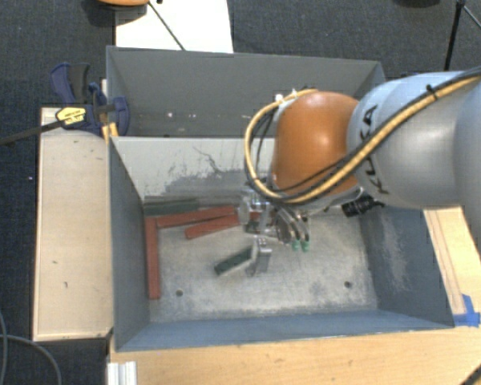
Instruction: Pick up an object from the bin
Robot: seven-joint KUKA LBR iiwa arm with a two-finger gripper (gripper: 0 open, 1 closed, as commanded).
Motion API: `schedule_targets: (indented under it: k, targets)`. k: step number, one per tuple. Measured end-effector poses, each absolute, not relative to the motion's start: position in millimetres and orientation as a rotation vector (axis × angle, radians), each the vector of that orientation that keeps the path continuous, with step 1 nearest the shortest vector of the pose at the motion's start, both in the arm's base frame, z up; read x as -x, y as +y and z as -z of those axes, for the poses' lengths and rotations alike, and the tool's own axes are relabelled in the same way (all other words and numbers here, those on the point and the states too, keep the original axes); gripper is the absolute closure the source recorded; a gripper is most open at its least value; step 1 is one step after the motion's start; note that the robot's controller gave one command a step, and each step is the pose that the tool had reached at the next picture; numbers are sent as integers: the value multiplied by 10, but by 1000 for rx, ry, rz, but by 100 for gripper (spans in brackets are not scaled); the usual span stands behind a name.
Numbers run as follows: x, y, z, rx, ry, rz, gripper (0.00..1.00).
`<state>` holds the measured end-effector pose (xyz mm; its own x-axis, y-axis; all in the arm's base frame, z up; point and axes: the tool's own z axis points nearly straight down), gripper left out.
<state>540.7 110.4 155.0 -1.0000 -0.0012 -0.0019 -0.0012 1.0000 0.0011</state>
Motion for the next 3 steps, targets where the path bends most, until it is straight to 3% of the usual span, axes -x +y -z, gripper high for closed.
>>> schedule_targets:
  k: [1,2,3]
  targets:
    - [-5367,1044,-1143,192,3125,-3,0]
    - [-5250,1026,-1089,230,3137,-1,0]
    - [-5280,1015,-1399,214,3128,-2,0]
